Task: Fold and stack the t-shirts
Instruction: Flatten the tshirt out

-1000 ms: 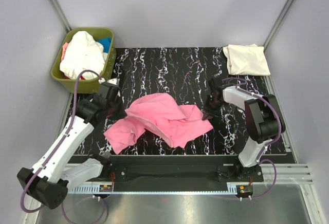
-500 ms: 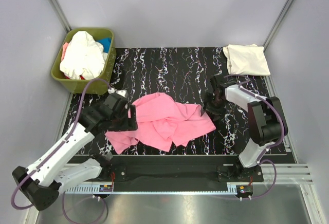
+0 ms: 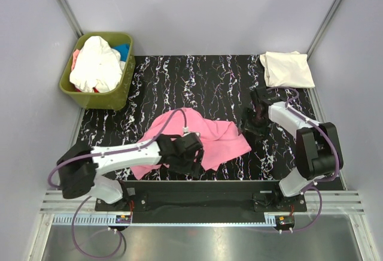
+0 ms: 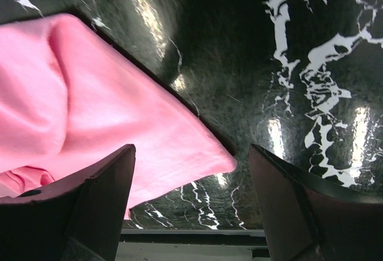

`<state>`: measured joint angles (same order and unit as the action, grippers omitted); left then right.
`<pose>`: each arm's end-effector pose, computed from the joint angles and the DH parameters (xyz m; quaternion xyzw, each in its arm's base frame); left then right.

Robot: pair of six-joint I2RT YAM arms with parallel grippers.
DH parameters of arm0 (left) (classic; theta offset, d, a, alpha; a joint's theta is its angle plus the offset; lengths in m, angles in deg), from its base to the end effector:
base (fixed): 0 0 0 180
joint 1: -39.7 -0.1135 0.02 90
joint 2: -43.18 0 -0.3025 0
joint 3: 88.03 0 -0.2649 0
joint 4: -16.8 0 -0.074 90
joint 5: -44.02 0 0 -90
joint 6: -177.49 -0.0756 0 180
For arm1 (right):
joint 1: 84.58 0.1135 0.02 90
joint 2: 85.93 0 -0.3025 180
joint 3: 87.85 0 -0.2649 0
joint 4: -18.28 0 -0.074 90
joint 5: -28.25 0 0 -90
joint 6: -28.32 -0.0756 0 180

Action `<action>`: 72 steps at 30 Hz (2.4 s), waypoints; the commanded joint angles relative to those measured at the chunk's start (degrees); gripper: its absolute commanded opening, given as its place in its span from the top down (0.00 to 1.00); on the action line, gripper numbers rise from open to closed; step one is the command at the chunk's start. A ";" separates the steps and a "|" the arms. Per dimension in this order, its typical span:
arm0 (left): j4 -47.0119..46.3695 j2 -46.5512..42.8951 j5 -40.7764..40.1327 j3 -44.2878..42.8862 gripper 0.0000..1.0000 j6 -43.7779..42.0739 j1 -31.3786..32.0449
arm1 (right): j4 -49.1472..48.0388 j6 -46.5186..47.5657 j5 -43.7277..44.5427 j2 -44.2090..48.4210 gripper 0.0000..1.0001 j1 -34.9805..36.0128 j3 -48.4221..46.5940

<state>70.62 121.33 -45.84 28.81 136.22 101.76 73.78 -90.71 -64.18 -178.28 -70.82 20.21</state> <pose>0.1253 -0.2367 0.2016 0.1143 0.9763 -0.1520 0.1034 0.3072 0.0785 0.1783 0.1293 0.9838 0.0643 0.1065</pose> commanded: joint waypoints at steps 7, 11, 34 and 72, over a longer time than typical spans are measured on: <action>-0.13 13.68 -6.64 -9.87 0.27 -1.44 5.52 | -0.49 1.00 -0.11 4.11 0.17 -0.66 3.83; -0.04 17.99 -7.79 -10.58 0.29 -2.23 5.79 | -0.49 1.53 -0.29 4.38 0.18 -0.75 3.92; 4.79 19.00 -17.10 -9.97 1.00 -2.59 5.35 | 0.12 0.39 -4.51 6.91 0.19 -0.84 6.02; 16.13 -14.95 -14.82 -8.74 1.00 -10.85 -21.01 | -3.66 -4.54 -0.91 2.62 0.42 -0.93 9.10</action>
<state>86.60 108.13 -61.00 20.90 126.93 81.50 69.96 -96.46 -69.87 -175.66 -71.63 30.89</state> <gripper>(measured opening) 0.025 0.562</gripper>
